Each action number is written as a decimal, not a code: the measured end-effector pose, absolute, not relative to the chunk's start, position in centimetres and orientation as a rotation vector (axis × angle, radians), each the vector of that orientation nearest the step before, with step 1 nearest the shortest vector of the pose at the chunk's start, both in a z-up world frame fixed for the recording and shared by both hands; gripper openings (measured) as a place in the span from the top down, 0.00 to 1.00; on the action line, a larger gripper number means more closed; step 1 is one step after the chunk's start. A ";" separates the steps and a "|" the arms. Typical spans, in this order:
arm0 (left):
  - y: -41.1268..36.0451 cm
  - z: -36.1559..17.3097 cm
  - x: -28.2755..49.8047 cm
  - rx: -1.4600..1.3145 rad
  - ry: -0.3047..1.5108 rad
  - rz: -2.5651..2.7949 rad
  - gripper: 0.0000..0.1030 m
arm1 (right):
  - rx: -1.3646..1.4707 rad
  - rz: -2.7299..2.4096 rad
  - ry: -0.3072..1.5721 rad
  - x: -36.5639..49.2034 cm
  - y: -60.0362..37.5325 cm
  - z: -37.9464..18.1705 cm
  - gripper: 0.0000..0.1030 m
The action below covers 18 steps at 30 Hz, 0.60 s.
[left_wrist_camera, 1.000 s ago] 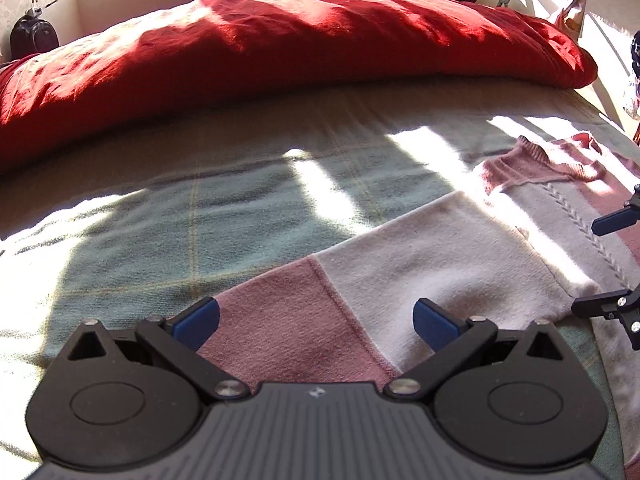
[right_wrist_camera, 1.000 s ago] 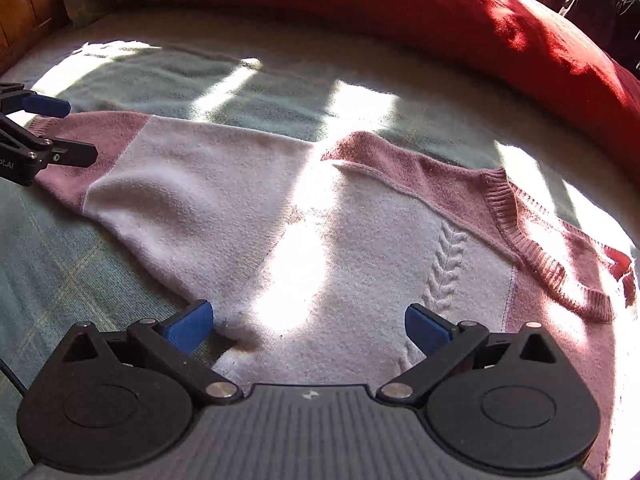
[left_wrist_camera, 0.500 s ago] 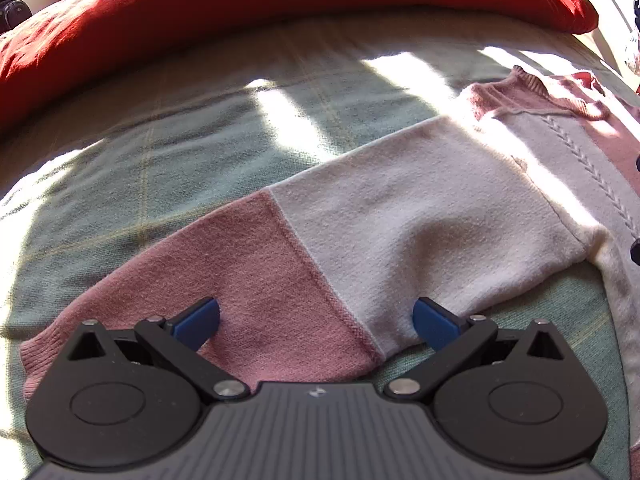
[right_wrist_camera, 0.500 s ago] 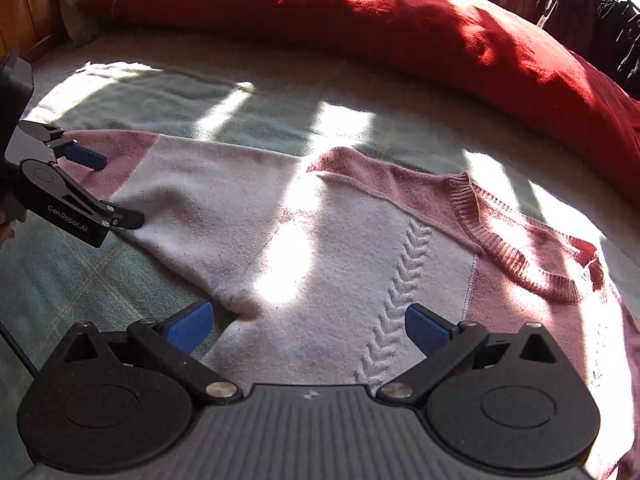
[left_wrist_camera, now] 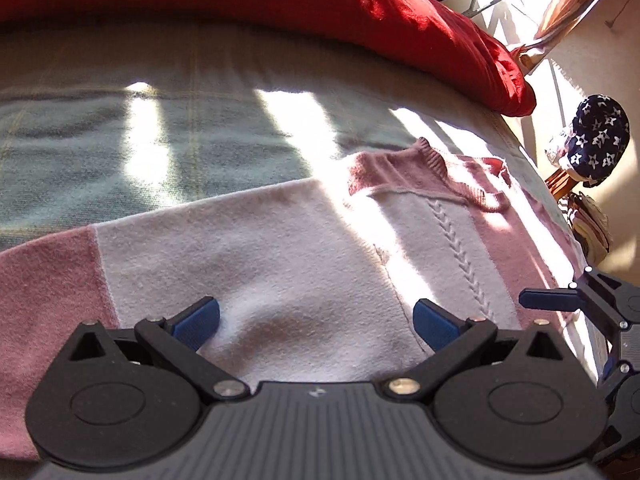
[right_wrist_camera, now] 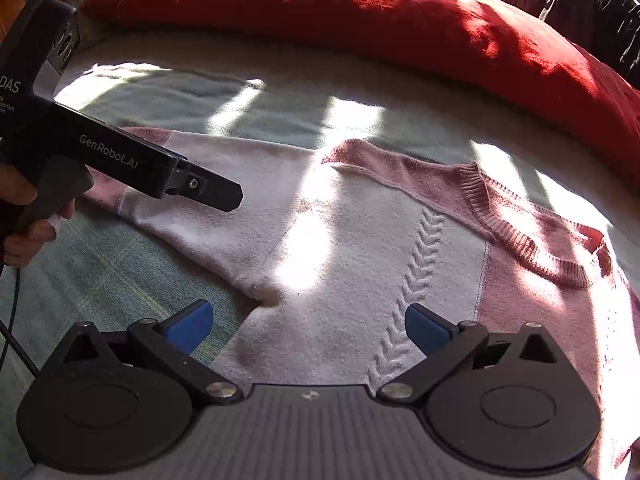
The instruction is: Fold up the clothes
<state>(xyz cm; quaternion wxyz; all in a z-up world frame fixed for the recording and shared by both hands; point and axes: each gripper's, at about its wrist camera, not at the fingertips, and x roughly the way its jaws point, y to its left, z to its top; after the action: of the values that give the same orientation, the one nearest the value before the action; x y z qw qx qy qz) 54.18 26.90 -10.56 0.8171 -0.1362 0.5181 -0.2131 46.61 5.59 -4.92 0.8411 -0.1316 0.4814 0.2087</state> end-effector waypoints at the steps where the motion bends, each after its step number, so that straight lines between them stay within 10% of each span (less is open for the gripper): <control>1: 27.2 -10.5 53.9 -0.307 1.101 -0.454 0.01 | -0.285 0.441 1.023 46.5 5.5 -5.0 0.00; 18: 27.8 -10.2 52.5 -0.376 1.146 -0.402 0.01 | -0.261 0.443 1.055 45.7 5.6 -5.8 0.00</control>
<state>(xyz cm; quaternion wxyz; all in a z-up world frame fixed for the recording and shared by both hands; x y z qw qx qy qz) 52.54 27.77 -10.25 0.8048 -0.1755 0.5351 -0.1878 45.74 5.62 -5.77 0.8327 -0.1230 0.4977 0.2091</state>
